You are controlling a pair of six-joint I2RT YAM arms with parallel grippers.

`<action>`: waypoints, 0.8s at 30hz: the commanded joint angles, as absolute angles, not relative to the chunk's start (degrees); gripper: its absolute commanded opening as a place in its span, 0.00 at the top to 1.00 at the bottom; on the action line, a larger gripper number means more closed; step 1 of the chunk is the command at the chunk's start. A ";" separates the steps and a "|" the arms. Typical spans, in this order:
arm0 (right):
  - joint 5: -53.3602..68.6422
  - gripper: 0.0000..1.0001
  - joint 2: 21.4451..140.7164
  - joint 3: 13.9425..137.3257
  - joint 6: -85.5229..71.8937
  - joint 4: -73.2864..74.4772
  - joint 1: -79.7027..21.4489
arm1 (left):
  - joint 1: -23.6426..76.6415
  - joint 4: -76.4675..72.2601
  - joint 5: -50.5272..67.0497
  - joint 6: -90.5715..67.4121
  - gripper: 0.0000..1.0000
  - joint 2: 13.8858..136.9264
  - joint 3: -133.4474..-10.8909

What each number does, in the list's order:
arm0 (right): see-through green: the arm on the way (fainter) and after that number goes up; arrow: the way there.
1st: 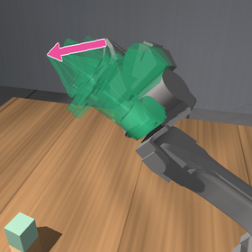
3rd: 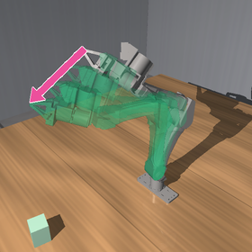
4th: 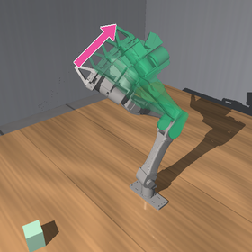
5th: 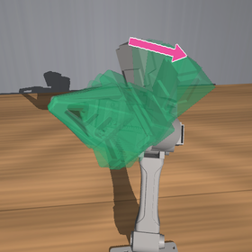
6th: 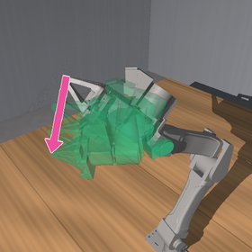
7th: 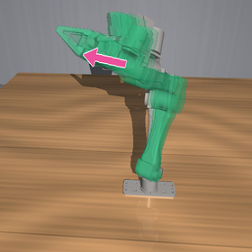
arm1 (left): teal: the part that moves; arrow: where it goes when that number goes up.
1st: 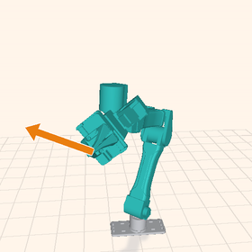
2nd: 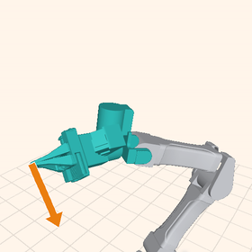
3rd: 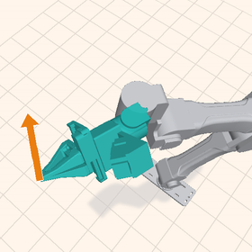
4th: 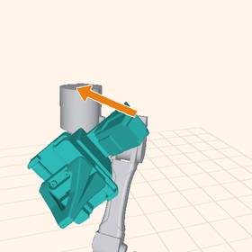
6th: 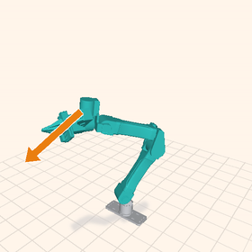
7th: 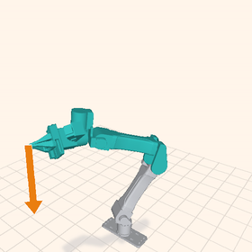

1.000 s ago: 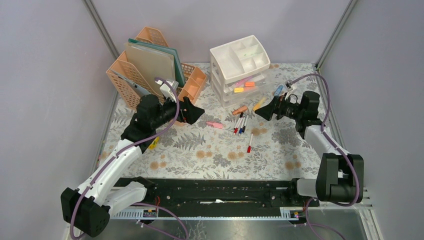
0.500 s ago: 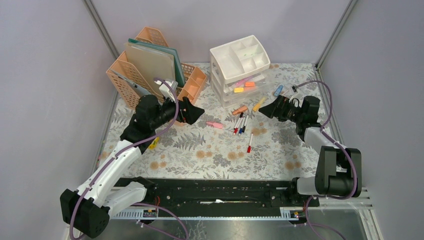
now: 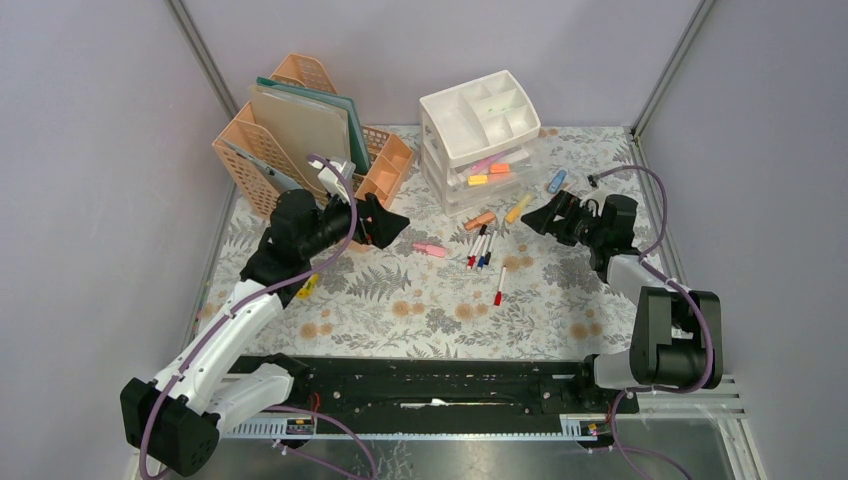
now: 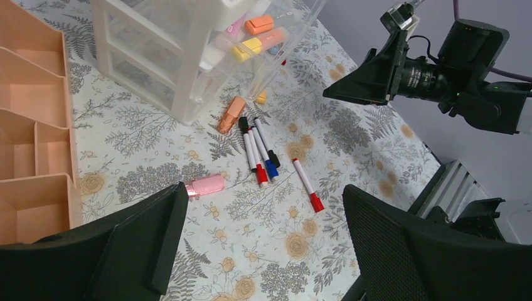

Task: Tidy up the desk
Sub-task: Pick up the stationery from the center of the board.

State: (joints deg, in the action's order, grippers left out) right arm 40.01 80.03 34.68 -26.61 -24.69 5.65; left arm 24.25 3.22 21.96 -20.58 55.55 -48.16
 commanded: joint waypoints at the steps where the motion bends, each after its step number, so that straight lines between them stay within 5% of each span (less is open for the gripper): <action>1: 32.99 0.00 79.89 35.73 -27.15 -23.27 5.63 | 23.88 0.18 23.39 -20.92 0.01 54.69 -48.08; 20: 16.89 0.00 89.44 43.66 -33.53 -16.09 -3.12 | 23.82 0.63 22.06 -20.49 0.01 54.82 -48.06; 24: 11.49 0.10 93.41 46.53 -34.46 -16.07 -4.40 | 23.82 0.78 21.63 -20.23 0.01 54.73 -48.08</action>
State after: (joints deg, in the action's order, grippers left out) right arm 18.09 90.52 42.41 -32.75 -16.08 -3.22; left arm 24.21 3.27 22.02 -20.91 55.55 -48.16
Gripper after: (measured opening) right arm 0.957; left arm 0.987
